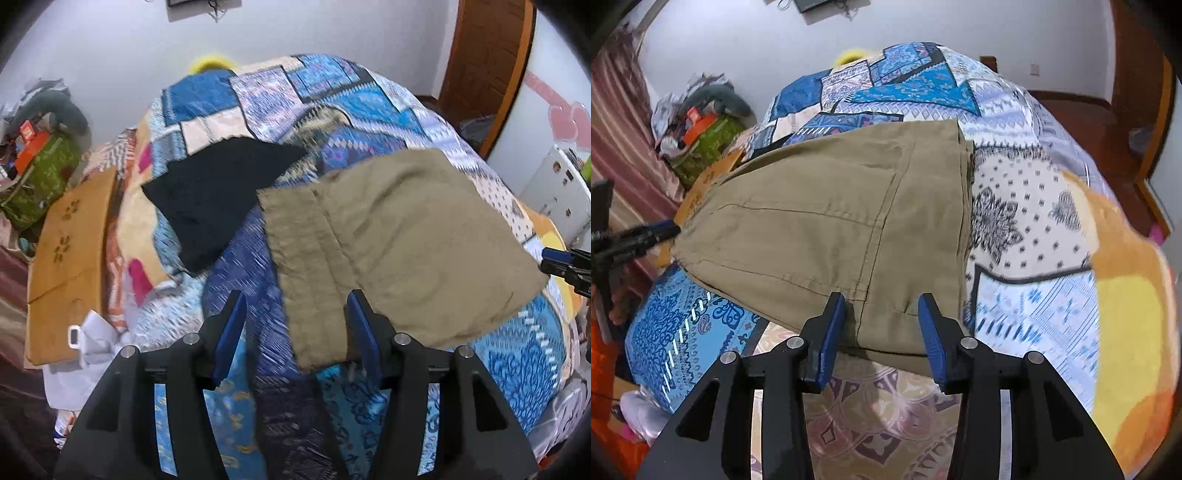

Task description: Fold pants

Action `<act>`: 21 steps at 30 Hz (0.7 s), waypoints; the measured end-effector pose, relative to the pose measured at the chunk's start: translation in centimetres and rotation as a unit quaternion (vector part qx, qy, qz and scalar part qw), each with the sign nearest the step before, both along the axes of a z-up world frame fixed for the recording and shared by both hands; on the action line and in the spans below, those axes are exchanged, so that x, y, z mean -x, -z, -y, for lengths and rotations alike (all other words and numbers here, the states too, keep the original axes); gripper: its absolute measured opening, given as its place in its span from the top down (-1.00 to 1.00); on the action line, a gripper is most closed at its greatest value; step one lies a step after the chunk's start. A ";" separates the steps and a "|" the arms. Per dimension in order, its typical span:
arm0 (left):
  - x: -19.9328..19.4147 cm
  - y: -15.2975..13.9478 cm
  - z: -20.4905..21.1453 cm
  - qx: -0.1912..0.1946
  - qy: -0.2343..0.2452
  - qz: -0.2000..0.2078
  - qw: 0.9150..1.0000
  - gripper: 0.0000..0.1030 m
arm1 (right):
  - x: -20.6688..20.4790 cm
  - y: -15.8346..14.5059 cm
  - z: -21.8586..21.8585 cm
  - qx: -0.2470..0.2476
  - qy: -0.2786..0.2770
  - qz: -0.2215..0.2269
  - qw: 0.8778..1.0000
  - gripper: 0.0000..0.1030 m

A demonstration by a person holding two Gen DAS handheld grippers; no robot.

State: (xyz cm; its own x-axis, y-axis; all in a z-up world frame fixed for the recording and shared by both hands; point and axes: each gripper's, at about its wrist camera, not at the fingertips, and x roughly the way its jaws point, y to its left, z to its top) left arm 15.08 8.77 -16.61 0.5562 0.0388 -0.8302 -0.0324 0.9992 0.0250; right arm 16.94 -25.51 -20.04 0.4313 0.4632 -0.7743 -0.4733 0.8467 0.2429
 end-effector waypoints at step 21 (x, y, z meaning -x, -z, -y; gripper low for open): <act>-13.8 3.7 -2.7 0.040 -0.026 -0.050 0.998 -0.51 | -16.2 1.1 -1.7 -0.013 0.037 0.018 0.999 0.02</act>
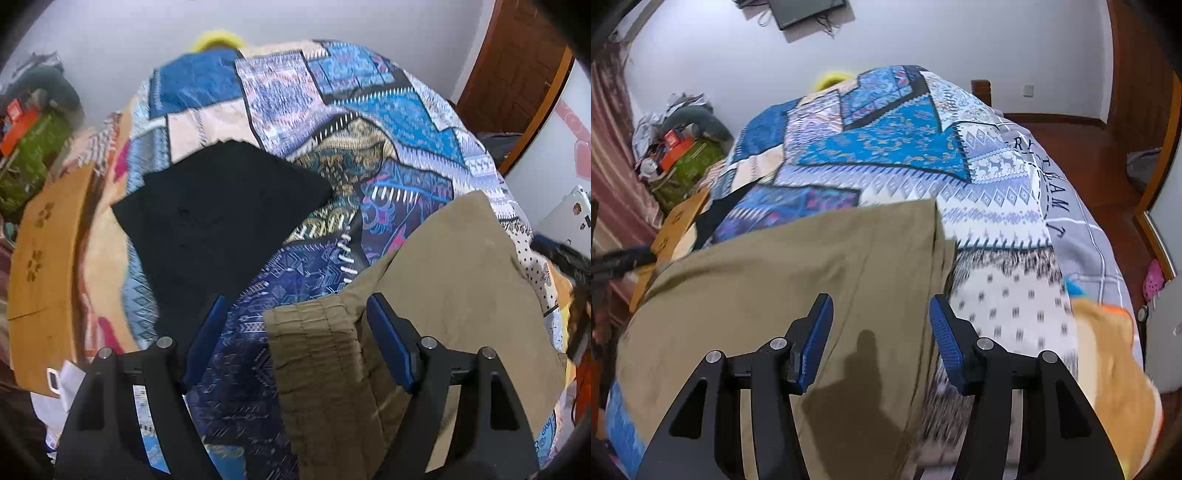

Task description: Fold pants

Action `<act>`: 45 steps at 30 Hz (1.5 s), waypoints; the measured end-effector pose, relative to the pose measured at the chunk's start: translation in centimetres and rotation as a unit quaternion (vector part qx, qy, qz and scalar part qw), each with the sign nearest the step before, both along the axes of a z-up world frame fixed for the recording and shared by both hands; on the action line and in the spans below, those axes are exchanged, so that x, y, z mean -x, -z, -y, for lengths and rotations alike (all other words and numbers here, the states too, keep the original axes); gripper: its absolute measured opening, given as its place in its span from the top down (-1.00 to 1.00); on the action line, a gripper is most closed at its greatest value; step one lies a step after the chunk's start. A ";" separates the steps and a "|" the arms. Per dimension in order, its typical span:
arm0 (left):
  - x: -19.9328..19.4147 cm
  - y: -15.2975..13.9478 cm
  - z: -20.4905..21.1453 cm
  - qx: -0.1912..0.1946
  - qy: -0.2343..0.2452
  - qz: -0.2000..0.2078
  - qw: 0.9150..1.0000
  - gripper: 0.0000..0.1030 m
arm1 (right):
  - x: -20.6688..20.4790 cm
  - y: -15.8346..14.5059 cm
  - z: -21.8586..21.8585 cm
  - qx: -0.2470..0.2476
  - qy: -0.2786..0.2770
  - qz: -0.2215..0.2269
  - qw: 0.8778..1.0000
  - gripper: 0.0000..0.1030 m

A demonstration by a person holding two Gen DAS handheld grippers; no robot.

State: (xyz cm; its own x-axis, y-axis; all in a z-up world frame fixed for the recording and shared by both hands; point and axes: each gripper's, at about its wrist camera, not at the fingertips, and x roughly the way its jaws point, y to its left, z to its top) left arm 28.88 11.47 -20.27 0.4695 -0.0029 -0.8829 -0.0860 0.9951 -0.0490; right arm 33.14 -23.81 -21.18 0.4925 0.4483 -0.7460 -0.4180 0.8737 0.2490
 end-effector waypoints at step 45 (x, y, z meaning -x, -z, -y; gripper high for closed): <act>3.1 1.3 6.0 -0.070 0.052 0.008 0.996 -0.69 | 5.6 -0.1 -13.2 0.044 -0.181 -0.079 0.979 -0.44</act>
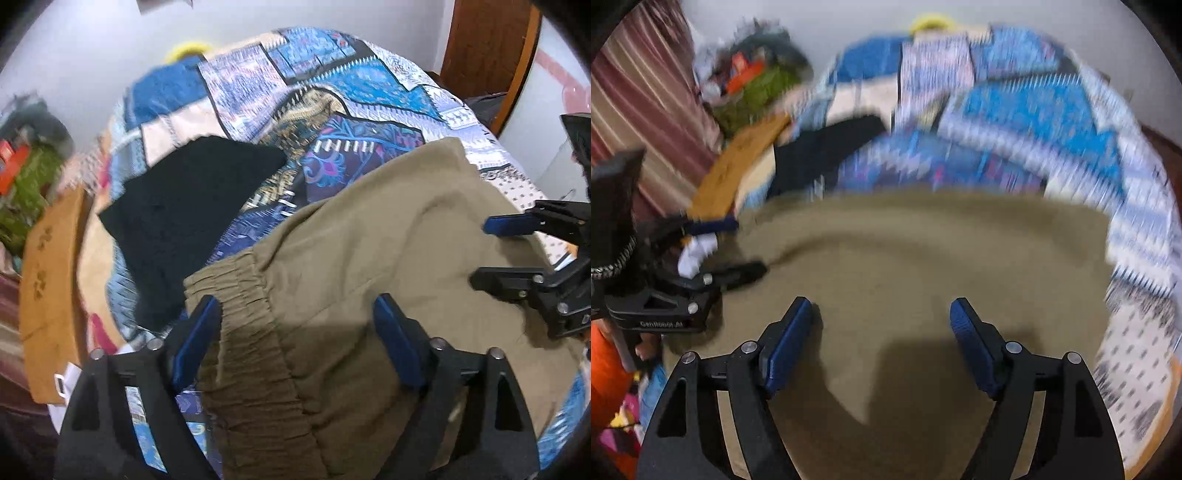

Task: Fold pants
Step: 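Lift and fold the pants again, then open both tools over the bed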

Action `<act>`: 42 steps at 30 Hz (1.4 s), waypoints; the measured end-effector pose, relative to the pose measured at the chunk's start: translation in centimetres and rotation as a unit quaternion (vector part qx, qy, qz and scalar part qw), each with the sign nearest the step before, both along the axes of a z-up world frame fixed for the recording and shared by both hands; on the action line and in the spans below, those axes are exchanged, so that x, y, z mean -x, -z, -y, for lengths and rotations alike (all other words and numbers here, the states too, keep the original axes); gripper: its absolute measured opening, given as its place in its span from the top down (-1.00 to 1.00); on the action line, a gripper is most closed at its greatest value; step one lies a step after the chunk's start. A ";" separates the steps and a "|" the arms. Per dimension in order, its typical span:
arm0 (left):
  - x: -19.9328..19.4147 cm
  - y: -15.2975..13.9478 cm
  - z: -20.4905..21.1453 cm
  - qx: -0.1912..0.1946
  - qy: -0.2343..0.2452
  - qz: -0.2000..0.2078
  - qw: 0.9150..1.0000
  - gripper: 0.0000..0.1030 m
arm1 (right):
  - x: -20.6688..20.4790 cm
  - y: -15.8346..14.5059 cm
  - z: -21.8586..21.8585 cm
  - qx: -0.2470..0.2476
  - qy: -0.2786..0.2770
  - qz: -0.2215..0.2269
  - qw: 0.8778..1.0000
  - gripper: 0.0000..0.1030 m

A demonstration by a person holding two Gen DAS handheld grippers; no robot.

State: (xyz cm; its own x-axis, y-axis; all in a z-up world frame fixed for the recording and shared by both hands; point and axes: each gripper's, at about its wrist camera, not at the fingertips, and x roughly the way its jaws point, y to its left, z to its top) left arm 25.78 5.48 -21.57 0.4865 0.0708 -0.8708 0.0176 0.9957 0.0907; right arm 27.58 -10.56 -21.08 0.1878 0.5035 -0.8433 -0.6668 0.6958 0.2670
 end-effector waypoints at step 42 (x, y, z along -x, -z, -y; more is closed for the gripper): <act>12.4 -7.5 -2.7 0.122 -0.089 0.090 0.984 -0.68 | 10.5 -7.3 5.8 -0.090 0.063 0.134 0.985 -0.48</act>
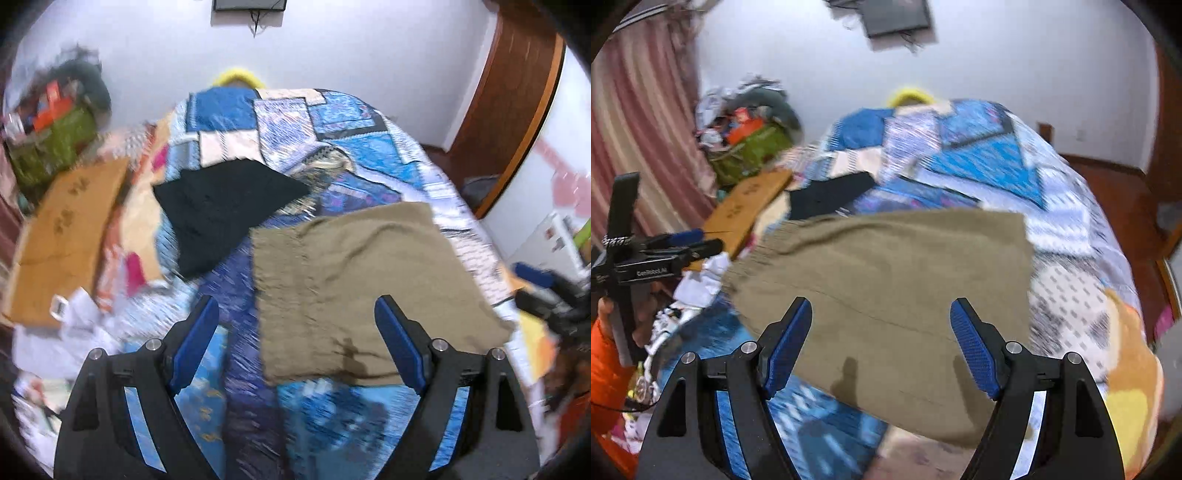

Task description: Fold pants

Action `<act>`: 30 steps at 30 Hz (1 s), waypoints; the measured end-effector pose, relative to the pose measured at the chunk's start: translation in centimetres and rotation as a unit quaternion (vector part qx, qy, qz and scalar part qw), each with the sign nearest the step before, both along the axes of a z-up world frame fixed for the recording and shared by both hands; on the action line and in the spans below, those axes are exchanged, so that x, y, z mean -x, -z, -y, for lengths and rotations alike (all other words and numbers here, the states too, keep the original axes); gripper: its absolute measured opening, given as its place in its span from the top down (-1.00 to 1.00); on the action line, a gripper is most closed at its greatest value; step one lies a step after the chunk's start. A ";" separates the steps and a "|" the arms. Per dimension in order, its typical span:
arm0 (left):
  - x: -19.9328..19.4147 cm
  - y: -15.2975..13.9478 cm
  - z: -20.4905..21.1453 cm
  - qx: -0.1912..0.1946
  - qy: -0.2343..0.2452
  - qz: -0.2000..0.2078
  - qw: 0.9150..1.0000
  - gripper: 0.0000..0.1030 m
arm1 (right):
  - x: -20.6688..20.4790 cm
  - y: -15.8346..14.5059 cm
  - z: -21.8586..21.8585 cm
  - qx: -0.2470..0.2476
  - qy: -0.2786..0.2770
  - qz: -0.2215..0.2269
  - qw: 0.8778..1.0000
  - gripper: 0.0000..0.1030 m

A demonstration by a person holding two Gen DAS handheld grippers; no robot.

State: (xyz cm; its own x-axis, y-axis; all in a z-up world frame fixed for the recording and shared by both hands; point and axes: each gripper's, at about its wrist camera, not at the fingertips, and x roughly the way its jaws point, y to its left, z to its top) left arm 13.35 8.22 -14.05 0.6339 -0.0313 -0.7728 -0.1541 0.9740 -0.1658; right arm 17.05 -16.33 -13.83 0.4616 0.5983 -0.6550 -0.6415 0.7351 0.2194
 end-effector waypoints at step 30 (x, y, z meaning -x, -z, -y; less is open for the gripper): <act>-3.8 8.2 -0.6 0.280 0.026 -0.125 0.951 -0.99 | -1.3 6.9 -3.8 0.065 -0.052 -0.079 0.993 -0.57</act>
